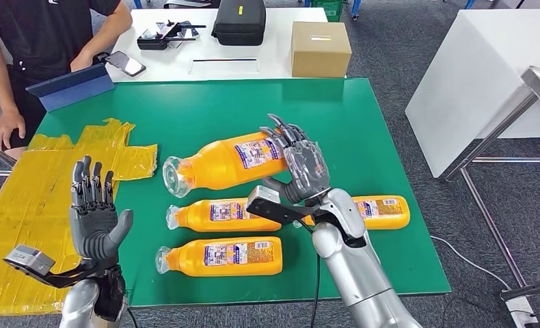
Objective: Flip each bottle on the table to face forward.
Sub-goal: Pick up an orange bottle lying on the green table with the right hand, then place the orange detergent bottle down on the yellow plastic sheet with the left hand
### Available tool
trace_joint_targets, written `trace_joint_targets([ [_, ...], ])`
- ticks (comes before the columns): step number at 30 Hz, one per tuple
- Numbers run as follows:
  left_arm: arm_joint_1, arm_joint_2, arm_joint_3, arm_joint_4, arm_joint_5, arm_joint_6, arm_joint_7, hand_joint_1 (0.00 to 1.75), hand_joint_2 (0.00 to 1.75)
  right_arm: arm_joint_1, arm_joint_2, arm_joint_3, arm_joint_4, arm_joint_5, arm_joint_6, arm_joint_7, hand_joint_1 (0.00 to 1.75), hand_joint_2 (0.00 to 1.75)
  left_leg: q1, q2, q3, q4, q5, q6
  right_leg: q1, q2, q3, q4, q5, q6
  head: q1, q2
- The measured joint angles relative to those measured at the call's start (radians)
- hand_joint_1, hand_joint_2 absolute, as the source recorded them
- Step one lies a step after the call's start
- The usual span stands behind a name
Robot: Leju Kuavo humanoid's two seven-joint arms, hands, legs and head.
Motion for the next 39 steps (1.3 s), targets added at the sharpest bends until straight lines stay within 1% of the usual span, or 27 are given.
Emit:
trace_joint_targets([
  [3,-0.011,0.000,-0.005,0.012,0.010,-0.001,0.003,0.00,1.75,-0.027,0.001,0.023,0.025,-0.052,-0.025,-0.003,1.75,1.75,0.000,0.000,0.000,0.000,0.000,0.000,0.000,0.000,0.000,0.000,0.000,0.000,0.000,0.000],
  [7,-0.023,0.002,-0.017,0.027,0.029,-0.001,0.006,0.00,1.75,-0.065,0.009,0.037,0.046,-0.157,-0.062,-0.014,1.75,1.75,0.000,0.000,-0.001,0.000,0.000,0.000,0.000,0.000,0.000,0.000,0.000,0.000,0.000,0.000],
  [11,-0.031,0.002,-0.030,0.038,0.046,-0.003,0.006,0.00,1.75,-0.117,0.024,0.050,0.080,-0.245,-0.072,-0.019,1.75,1.75,0.000,0.000,-0.001,0.000,0.000,0.000,0.000,0.000,-0.001,0.000,0.000,0.000,0.000,0.000],
  [14,-0.042,0.001,-0.050,0.048,0.053,-0.008,0.006,0.00,1.75,-0.154,0.041,0.063,0.118,-0.256,-0.073,-0.015,1.75,1.75,0.000,0.000,-0.001,0.000,0.000,0.000,0.000,0.000,-0.001,0.000,0.000,0.000,0.000,0.000],
  [21,-0.069,0.000,-0.084,0.074,0.066,-0.011,0.010,0.00,1.75,-0.203,0.069,0.080,0.197,-0.273,-0.076,-0.002,1.75,1.75,0.000,0.000,-0.001,0.000,0.000,0.000,0.000,0.000,-0.001,0.000,0.000,0.000,0.000,0.000],
  [25,-0.110,-0.010,-0.121,0.112,0.082,-0.018,0.019,0.00,1.75,-0.254,0.106,0.087,0.305,-0.281,-0.086,0.026,1.75,1.75,0.000,0.000,-0.001,0.000,0.000,0.000,0.000,0.000,-0.001,0.000,0.000,0.000,0.000,0.000],
  [28,-0.149,-0.024,-0.154,0.151,0.093,-0.020,0.028,0.00,1.75,-0.296,0.133,0.107,0.410,-0.314,-0.088,0.052,1.75,1.75,0.000,0.000,-0.001,0.000,0.001,0.000,0.000,0.000,-0.001,0.000,0.000,0.000,0.000,0.000],
  [33,-0.193,-0.041,-0.188,0.197,0.102,-0.019,0.035,0.00,1.75,-0.343,0.157,0.196,0.538,-0.422,-0.088,0.105,1.75,1.75,0.000,0.000,-0.003,0.000,0.001,0.000,0.000,0.000,0.000,0.001,0.000,0.000,0.000,0.000],
  [35,-0.208,-0.048,-0.195,0.212,0.105,-0.018,0.040,0.00,1.75,-0.354,0.161,0.261,0.571,-0.482,-0.091,0.137,1.75,1.75,0.000,0.000,-0.004,0.000,0.001,0.000,0.000,0.000,0.000,0.001,0.000,0.000,0.000,0.000],
  [39,-0.233,-0.057,-0.200,0.237,0.106,-0.011,0.049,0.00,1.75,-0.363,0.166,0.422,0.608,-0.579,-0.109,0.196,1.75,1.75,0.000,0.001,-0.004,0.000,0.001,0.000,0.000,0.000,-0.001,0.002,0.000,0.000,0.000,0.000],
])
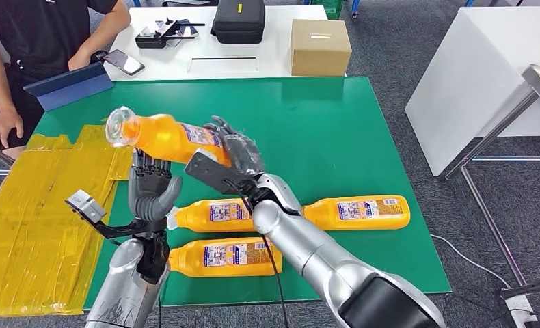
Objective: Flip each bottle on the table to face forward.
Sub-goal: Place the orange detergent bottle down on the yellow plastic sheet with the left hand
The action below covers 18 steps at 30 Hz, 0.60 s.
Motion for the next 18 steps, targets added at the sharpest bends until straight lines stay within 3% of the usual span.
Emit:
trace_joint_targets([
  [9,-0.012,0.002,0.032,0.017,0.018,0.030,0.003,0.00,1.75,-0.010,-0.003,0.280,0.010,-0.044,-0.019,0.106,1.75,1.75,0.000,-0.001,0.000,0.000,0.000,0.000,0.000,0.000,-0.003,0.000,0.000,0.000,0.000,0.000],
  [17,0.013,0.010,0.062,0.009,0.019,0.052,0.014,0.00,1.75,-0.013,-0.005,0.411,-0.005,-0.008,-0.007,0.166,1.75,1.75,0.000,0.000,-0.001,0.000,0.000,0.000,0.000,0.000,-0.003,0.001,0.000,0.000,0.000,0.000],
  [18,0.016,0.010,0.065,0.007,0.020,0.052,0.017,0.08,1.75,-0.013,-0.005,0.420,-0.007,-0.005,-0.007,0.170,1.75,1.75,0.000,-0.001,-0.001,0.000,0.000,0.000,0.000,0.000,-0.003,0.001,0.000,0.000,0.000,0.000],
])
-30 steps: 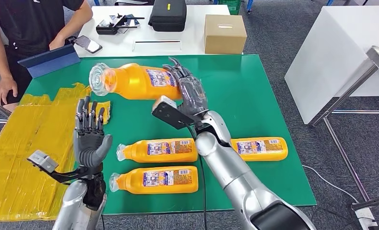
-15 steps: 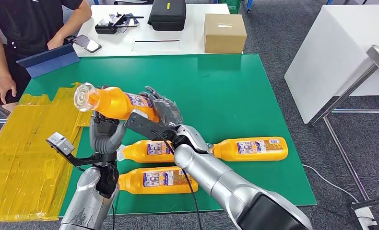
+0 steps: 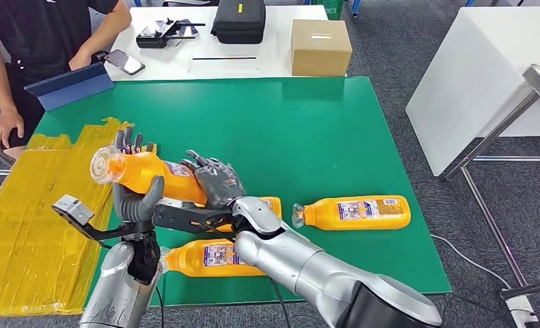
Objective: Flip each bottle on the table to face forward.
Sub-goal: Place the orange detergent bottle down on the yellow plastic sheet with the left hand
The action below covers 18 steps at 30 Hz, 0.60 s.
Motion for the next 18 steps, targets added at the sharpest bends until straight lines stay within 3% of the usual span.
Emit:
trace_joint_targets([
  [4,0.007,0.000,0.011,-0.004,0.000,0.000,0.003,1.68,1.75,-0.001,0.000,0.016,-0.002,0.009,0.000,0.002,1.75,1.75,0.000,0.000,0.000,0.000,0.000,0.000,0.000,0.000,0.000,0.000,0.000,0.000,0.000,0.000],
  [5,0.009,0.000,0.012,-0.006,0.000,-0.001,0.003,1.75,1.75,-0.001,0.000,0.016,-0.002,0.011,0.000,0.002,1.75,1.75,0.000,0.000,0.000,0.000,0.000,0.000,0.000,0.000,0.000,0.000,0.000,0.000,0.000,0.000],
  [18,0.020,0.000,0.028,-0.034,-0.003,-0.004,0.008,1.75,1.75,-0.002,0.000,0.016,-0.002,0.021,0.007,-0.016,1.75,1.75,0.000,0.000,0.000,0.000,0.000,0.000,0.000,0.000,-0.001,0.000,0.000,0.000,0.000,0.000],
])
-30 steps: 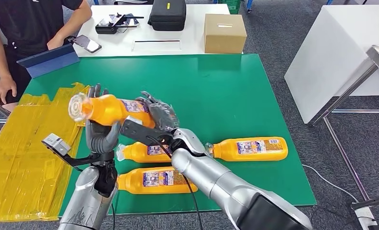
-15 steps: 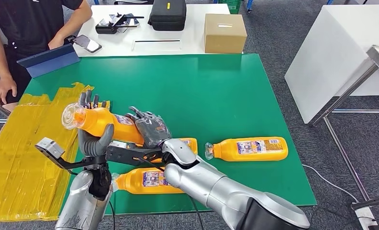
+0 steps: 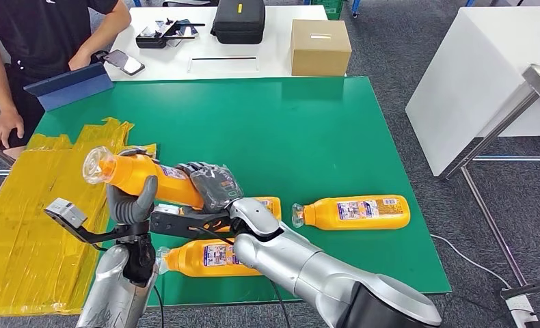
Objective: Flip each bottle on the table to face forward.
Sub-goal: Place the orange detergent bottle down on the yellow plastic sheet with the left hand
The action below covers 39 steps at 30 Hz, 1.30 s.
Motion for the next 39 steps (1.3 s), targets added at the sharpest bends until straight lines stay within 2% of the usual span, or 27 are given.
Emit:
trace_joint_targets([
  [14,0.007,0.000,0.012,-0.016,0.000,-0.008,-0.001,1.75,1.75,0.000,0.000,0.000,-0.005,0.005,0.005,-0.001,1.75,1.75,0.000,0.000,0.000,0.000,0.000,0.000,0.000,0.000,0.000,0.000,0.000,0.000,0.000,0.000],
  [16,0.007,-0.001,0.014,-0.016,0.000,-0.012,-0.001,1.75,1.75,0.000,0.000,0.000,-0.005,0.004,0.004,-0.002,0.90,1.75,0.000,0.000,0.000,0.000,0.000,0.000,0.000,0.000,0.000,0.000,0.000,0.000,0.000,0.000],
  [18,0.007,-0.001,0.015,-0.016,-0.001,-0.017,-0.001,1.75,1.75,0.000,0.000,0.000,-0.005,0.004,-0.007,-0.007,0.03,0.87,0.000,0.000,0.000,0.000,0.000,0.000,0.000,0.000,0.000,0.000,0.000,0.000,0.000,0.000],
  [20,0.006,-0.002,0.017,-0.017,-0.003,-0.021,0.001,1.75,1.75,0.000,0.001,0.000,-0.005,0.007,-0.032,-0.027,0.00,0.00,0.000,0.000,0.000,0.000,0.000,0.000,0.000,0.000,-0.001,0.000,0.000,0.000,0.000,0.000],
  [27,0.003,-0.005,0.019,-0.017,-0.004,-0.035,0.001,1.75,1.75,0.001,0.005,-0.034,-0.005,0.101,-0.113,-0.079,0.00,0.00,0.000,0.000,0.000,0.000,0.000,0.000,0.000,0.000,-0.003,0.000,0.000,0.000,0.000,0.000],
  [33,-0.002,-0.005,0.022,-0.004,0.003,-0.051,-0.020,1.75,1.75,0.024,0.004,-0.215,-0.045,0.281,-0.117,-0.140,0.00,0.00,0.000,0.000,0.000,0.000,0.000,0.000,0.000,0.000,-0.003,0.000,0.000,0.000,0.000,0.000],
  [39,-0.005,-0.005,0.023,0.003,0.003,-0.054,-0.024,1.75,1.75,0.056,0.003,-0.340,-0.094,0.336,-0.094,-0.145,0.00,0.00,0.000,0.000,0.000,0.000,0.000,0.000,0.000,0.000,-0.003,0.000,0.000,0.000,0.000,0.000],
])
